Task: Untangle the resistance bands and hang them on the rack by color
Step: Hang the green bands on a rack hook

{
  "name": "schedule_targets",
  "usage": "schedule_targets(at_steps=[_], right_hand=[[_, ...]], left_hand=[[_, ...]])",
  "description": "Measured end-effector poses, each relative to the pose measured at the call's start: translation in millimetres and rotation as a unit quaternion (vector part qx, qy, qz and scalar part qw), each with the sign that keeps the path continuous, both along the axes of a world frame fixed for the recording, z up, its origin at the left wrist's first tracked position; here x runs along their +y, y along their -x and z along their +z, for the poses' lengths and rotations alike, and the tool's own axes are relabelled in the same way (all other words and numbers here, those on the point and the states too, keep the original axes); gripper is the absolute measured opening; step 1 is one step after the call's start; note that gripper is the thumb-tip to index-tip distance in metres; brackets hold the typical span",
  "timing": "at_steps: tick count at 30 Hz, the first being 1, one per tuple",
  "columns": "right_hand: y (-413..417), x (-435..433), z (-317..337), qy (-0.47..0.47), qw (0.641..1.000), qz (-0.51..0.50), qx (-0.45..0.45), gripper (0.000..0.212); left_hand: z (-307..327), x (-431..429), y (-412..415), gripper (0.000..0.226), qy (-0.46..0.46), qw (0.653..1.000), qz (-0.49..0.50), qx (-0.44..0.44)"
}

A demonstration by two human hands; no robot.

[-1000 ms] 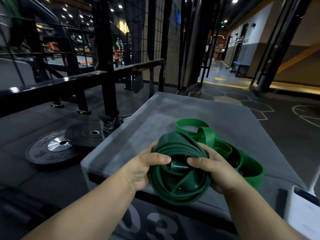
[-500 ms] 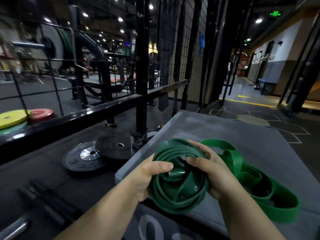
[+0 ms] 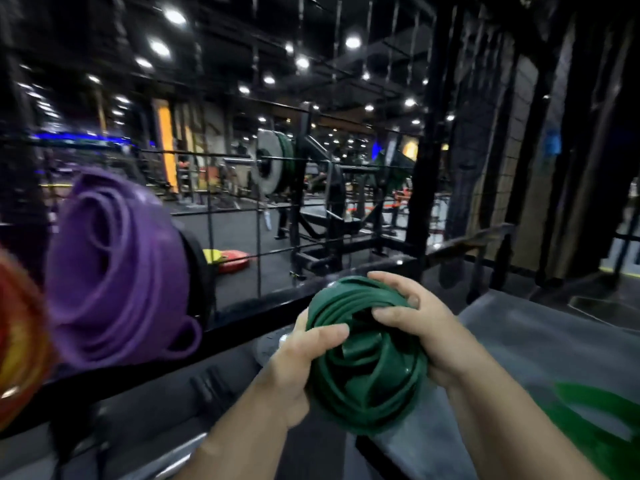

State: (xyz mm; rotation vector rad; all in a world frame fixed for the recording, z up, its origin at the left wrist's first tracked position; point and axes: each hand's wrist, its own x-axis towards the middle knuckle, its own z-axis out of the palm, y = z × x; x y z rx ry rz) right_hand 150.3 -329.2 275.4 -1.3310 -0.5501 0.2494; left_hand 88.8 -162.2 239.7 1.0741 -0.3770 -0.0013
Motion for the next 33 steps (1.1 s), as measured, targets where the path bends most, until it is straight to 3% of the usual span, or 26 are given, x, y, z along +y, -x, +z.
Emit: schedule_targets(at_steps=[2, 5, 8, 18, 23, 33], right_hand=[[-5.0, 17.1, 9.9, -0.015, 1.0, 0.016, -0.005, 0.077], [-9.3, 35.2, 28.2, 0.0, 0.999, 0.03, -0.04, 0.068], [-9.5, 49.1, 51.7, 0.047, 0.993, 0.041, -0.097, 0.064], [-10.0, 76.2, 108.8, 0.123, 0.957, 0.082, -0.251, 0.044], [-11.9, 97.2, 120.0, 0.152, 0.947, 0.076, -0.273, 0.045], [-25.6, 109.3, 133.3, 0.192, 0.944, 0.088, -0.254, 0.039]], left_hand=[[10.6, 7.8, 4.2, 0.056, 0.003, 0.997, 0.078, 0.005], [22.5, 16.2, 5.7, 0.079, 0.042, 0.982, 0.178, 0.045], [35.0, 18.5, 7.9, 0.086, 0.087, 0.967, 0.235, 0.032], [59.7, 7.4, 12.0, 0.064, 0.184, 0.908, 0.371, -0.068], [67.3, 10.7, 9.5, 0.088, 0.217, 0.888, 0.403, -0.047], [77.1, 12.0, -2.0, 0.058, 0.229, 0.873, 0.432, -0.01]])
